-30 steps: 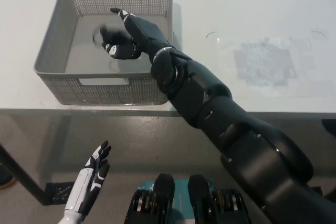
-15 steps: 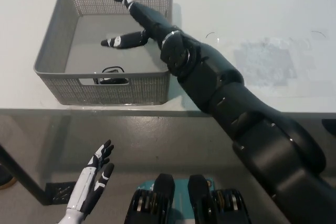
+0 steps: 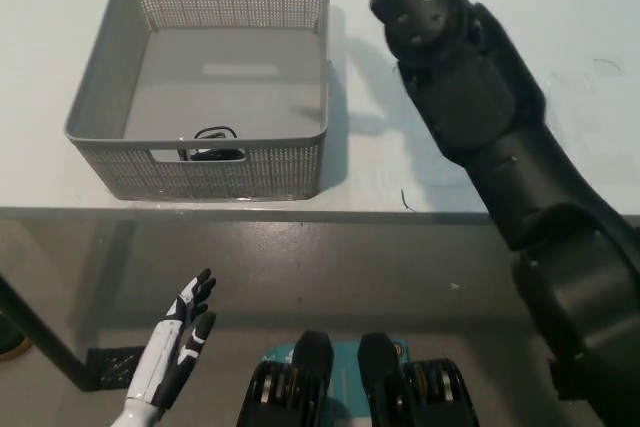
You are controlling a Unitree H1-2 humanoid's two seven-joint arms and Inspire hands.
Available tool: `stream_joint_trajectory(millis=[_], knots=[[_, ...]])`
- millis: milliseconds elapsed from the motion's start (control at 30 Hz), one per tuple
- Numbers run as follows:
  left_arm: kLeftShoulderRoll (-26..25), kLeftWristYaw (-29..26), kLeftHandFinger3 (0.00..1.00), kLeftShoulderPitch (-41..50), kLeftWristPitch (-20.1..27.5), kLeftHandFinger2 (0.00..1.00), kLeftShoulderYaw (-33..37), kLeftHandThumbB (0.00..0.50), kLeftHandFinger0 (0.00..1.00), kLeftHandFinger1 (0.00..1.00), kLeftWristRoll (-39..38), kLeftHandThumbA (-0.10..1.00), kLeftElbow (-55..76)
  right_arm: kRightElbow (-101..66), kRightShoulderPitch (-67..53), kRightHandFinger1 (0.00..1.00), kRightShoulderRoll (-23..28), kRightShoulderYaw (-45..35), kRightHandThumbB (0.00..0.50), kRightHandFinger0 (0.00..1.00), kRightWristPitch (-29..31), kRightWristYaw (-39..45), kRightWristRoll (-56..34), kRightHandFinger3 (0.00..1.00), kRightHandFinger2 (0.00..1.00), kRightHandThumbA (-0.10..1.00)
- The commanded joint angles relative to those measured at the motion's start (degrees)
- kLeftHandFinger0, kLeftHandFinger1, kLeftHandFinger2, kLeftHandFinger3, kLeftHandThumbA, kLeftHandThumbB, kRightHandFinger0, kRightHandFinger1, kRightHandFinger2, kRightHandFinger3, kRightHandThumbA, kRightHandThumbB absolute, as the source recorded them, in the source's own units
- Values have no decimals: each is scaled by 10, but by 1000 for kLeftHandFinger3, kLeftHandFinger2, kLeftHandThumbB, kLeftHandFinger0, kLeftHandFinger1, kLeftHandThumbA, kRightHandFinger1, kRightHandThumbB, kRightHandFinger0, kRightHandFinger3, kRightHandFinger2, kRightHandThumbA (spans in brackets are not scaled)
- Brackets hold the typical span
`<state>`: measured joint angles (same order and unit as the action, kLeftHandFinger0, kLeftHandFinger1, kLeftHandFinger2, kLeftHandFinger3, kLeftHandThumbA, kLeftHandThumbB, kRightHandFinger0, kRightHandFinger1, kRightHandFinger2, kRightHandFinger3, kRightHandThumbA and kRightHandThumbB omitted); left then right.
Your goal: Use the right hand to pick up a webcam and put it into a container on the left side
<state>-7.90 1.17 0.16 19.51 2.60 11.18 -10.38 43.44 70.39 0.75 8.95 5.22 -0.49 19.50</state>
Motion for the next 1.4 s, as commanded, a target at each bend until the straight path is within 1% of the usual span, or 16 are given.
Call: stream_joint_trajectory(millis=[0,133,200,333,433,633,667,767,900,967,1067,1100,1133,1200,1267,1367], knots=[[-14,-2,1000,-12,28,1000,-2,77,1000,1000,-2,951,3,-291,-54,1000,39,-67,355,1000,-82,46,-90,1000,1000,1000],[-15,-7,1000,-9,28,1000,-3,58,1000,1000,7,949,4,-436,-137,1000,37,-77,376,1000,-114,51,-101,1000,1000,1000],[-17,-6,1000,-3,27,1000,-3,42,1000,1000,8,957,8,-511,-189,1000,38,-79,349,1000,-123,57,-116,1000,1000,1000],[-15,-6,1000,-2,37,1000,-7,28,1000,1000,-5,927,2,-625,-298,1000,34,-95,354,1000,-142,67,-216,1000,1000,1000],[-16,-5,1000,-6,37,1000,-12,39,1000,1000,-15,935,0,-663,-357,1000,39,-96,349,1000,-131,69,-251,1000,1000,1000],[-11,-6,1000,4,36,1000,-18,7,1000,1000,-29,933,6,-702,-491,1000,47,-101,385,1000,-109,68,-295,1000,1000,1000],[-11,-5,1000,5,37,1000,-19,6,1000,1000,-34,935,4,-703,-515,1000,49,-101,351,1000,-105,70,-302,1000,1000,1000],[-11,-4,1000,9,33,1000,-22,23,1000,1000,-40,951,7,-687,-558,1000,51,-94,336,1000,-86,81,-310,1000,1000,1000],[-4,-5,1000,17,11,1000,-23,21,1000,1000,-45,987,21,-616,-619,1000,44,-87,311,1000,-43,90,-306,1000,1000,1000],[-4,-9,1000,15,11,1000,-24,20,1000,1000,-37,1000,21,-568,-636,1000,37,-91,282,1000,-19,96,-313,1000,1000,1000],[-6,-9,1000,19,17,1000,-28,35,1000,1000,-41,1000,18,-509,-653,1000,27,-92,214,1000,6,99,-309,1000,1000,1000],[-6,-8,1000,20,17,1000,-29,35,1000,1000,-42,1000,18,-486,-660,1000,25,-92,173,1000,19,101,-308,1000,1000,1000],[-6,-6,1000,19,17,1000,-30,34,1000,1000,-43,1000,17,-469,-664,1000,25,-91,159,1000,31,105,-306,1000,1000,1000],[-6,-6,1000,15,22,1000,-33,30,1000,1000,-42,1000,10,-429,-672,1000,22,-91,153,1000,52,111,-308,1000,1000,1000],[-4,-6,1000,21,29,1000,-34,26,1000,1000,-40,1000,5,-409,-694,1000,14,-92,124,1000,60,111,-313,1000,1000,1000],[-1,-8,1000,25,25,1000,-37,25,1000,1000,-43,1000,6,-384,-710,1000,13,-89,152,1000,68,107,-302,1000,1000,1000]])
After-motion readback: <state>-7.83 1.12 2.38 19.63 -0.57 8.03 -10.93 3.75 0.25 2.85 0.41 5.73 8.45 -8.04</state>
